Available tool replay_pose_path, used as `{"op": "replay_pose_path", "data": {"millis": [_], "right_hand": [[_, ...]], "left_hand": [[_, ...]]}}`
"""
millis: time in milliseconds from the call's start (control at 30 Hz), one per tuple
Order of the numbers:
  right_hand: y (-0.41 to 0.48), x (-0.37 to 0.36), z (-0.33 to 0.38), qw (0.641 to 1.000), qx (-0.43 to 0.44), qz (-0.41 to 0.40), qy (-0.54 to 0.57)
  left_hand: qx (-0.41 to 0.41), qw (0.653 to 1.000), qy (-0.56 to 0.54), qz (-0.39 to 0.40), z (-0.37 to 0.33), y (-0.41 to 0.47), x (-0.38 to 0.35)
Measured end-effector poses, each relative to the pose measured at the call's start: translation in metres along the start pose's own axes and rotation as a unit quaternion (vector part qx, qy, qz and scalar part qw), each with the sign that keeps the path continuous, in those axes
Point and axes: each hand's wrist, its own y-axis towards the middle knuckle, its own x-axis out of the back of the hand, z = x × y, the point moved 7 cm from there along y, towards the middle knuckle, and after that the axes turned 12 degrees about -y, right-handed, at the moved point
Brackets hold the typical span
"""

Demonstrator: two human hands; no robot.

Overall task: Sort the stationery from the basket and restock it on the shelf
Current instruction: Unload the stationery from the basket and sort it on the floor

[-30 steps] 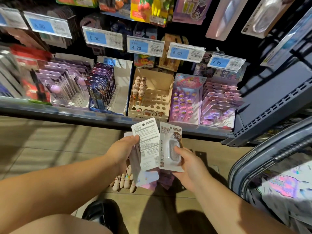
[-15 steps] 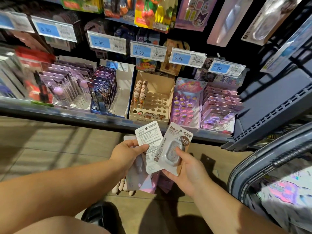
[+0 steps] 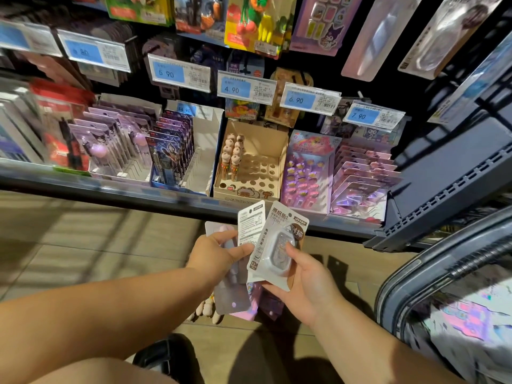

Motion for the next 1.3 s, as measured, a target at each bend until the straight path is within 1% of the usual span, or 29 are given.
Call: {"op": "replay_pose_path", "data": {"millis": [67, 167, 233, 333, 400, 500, 600, 667, 800, 933, 1033, 1133, 1233, 1300], "right_hand": [[0.001, -0.001, -0.001, 1.000, 0.002, 0.003, 0.001], [0.002, 0.001, 0.000, 1.000, 0.016, 0.006, -0.012], [0.002, 0.002, 0.002, 0.999, 0.026, 0.010, -0.027], [0.003, 0.003, 0.007, 0.999, 0.047, 0.013, -0.025], [0.004, 0.002, 0.009, 0.998, 0.054, 0.010, -0.030], [0.006, 0.002, 0.009, 0.997, 0.057, 0.001, -0.057], [0.009, 0.006, 0.007, 0.996, 0.053, -0.011, -0.066], [0.011, 0.010, 0.004, 0.997, 0.046, -0.011, -0.065], [0.012, 0.010, -0.003, 0.996, 0.033, 0.008, -0.077], [0.016, 0.012, -0.010, 0.991, 0.022, 0.005, -0.129], [0.019, 0.028, -0.018, 0.991, 0.016, -0.046, -0.126], [0.024, 0.060, -0.035, 0.988, -0.002, -0.127, -0.087], [0.026, 0.104, -0.057, 0.973, -0.028, -0.220, -0.060], [0.024, 0.131, -0.068, 0.959, -0.046, -0.266, -0.084]], "left_hand": [[-0.004, 1.000, 0.016, 0.007, 0.001, 0.001, -0.001], [-0.011, 0.998, 0.032, 0.054, 0.000, -0.001, -0.006], [-0.001, 0.996, 0.052, 0.075, -0.001, -0.004, -0.008], [0.062, 0.989, 0.003, 0.135, 0.005, -0.010, -0.019], [0.079, 0.984, -0.038, 0.155, 0.007, -0.014, -0.024], [0.085, 0.981, -0.090, 0.148, 0.010, -0.016, -0.025], [0.083, 0.982, -0.119, 0.124, 0.008, -0.014, -0.020], [0.075, 0.982, -0.126, 0.122, 0.007, -0.011, -0.018], [0.068, 0.984, -0.094, 0.135, 0.011, -0.009, -0.020], [0.082, 0.986, -0.027, 0.141, 0.024, -0.009, -0.024], [0.082, 0.989, 0.029, 0.123, 0.034, -0.005, -0.019], [0.084, 0.987, 0.089, 0.101, 0.048, 0.002, -0.006], [0.099, 0.986, 0.096, 0.098, 0.059, 0.004, 0.000], [0.097, 0.986, 0.101, 0.088, 0.065, 0.009, 0.004]]}}
